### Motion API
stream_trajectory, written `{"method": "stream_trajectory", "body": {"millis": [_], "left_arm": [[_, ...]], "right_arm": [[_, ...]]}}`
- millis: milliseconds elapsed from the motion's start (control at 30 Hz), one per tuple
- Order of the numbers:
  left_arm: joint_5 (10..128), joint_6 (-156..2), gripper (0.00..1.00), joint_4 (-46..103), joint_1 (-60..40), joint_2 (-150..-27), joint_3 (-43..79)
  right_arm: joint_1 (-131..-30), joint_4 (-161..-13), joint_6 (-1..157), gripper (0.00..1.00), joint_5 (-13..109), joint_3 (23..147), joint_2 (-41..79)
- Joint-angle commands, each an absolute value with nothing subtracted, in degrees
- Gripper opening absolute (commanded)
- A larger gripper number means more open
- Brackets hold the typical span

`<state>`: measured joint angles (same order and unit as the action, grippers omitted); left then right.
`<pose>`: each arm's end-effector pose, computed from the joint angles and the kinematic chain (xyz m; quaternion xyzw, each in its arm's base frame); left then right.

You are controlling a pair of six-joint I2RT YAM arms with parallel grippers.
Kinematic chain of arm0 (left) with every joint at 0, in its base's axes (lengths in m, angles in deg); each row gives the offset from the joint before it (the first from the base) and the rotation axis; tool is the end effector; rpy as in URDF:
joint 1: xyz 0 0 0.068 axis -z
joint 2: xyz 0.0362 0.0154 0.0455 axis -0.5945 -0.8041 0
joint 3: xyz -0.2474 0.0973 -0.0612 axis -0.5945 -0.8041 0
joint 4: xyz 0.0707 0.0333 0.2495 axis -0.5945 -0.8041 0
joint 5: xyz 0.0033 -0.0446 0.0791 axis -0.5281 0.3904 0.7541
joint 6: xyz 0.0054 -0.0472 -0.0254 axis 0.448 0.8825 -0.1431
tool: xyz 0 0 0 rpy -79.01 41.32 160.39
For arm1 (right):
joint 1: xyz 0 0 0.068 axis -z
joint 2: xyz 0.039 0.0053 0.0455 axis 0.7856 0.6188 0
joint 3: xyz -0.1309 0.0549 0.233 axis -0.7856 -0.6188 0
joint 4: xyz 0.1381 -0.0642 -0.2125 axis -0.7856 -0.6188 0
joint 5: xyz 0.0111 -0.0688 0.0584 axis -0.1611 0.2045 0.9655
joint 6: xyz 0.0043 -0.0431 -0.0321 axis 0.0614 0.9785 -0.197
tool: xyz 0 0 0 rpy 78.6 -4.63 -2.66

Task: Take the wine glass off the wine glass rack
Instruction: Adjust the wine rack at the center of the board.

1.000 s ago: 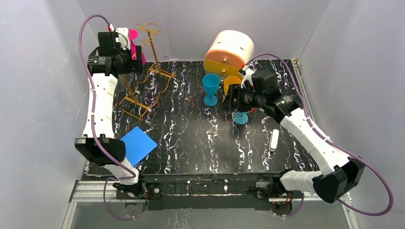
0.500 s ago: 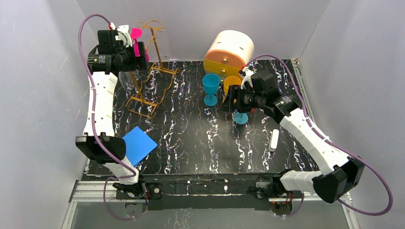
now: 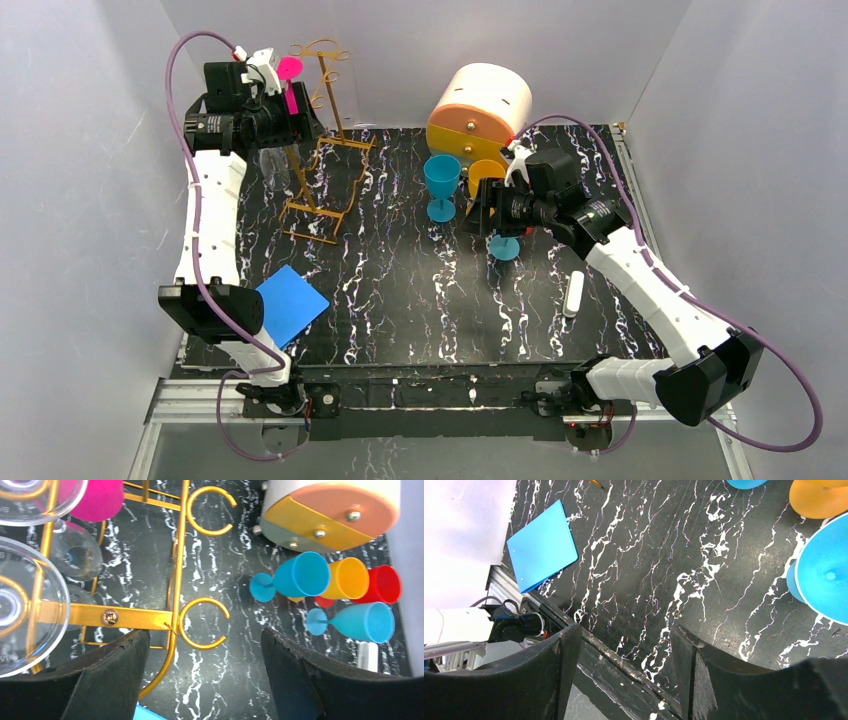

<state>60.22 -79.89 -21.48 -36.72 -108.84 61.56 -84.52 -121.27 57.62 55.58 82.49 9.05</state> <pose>0.3490 -0.0091 0.4682 0.0117 0.8497 -0.1650 0.5007 0.2203 0.1524 0.3742 -0.1043 0.8664 0.3348 0.3556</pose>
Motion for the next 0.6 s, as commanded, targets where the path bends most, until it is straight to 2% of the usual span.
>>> {"method": "stream_trajectory", "body": {"millis": [0,567], "left_arm": [[51.41,-76.40,0.77,-19.94,-36.39,-108.95,60.04],[44.06,-73.57,0.73,-17.37,-34.94,-104.64,53.40]], "right_arm": [[-84.55,-119.82,57.04,0.74,55.85,82.95,9.14],[-84.55,-119.59,56.65,0.74,56.31,83.71,10.01]]}}
